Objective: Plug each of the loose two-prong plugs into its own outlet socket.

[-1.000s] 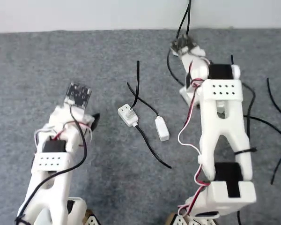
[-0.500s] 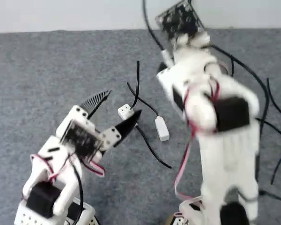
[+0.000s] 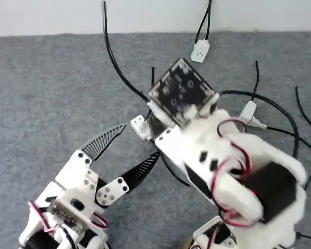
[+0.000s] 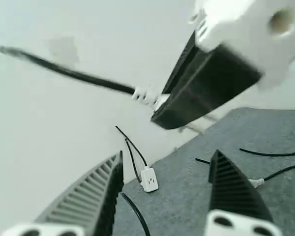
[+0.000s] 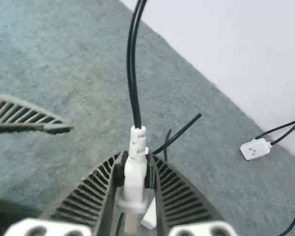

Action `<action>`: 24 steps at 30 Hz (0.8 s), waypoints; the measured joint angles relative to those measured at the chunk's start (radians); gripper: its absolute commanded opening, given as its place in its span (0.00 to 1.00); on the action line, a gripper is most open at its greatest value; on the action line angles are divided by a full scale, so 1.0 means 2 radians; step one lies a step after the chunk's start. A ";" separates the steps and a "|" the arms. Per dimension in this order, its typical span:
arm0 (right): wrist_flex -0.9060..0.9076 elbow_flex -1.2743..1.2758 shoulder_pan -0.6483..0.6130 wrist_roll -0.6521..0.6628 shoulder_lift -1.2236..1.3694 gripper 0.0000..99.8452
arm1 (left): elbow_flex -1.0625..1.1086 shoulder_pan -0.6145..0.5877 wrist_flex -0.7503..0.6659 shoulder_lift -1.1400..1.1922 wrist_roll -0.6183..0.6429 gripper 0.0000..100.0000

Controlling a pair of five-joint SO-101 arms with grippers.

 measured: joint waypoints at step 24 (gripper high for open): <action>0.036 0.000 -0.102 0.000 -0.040 0.01 | 0.003 0.048 0.043 -0.009 0.051 0.27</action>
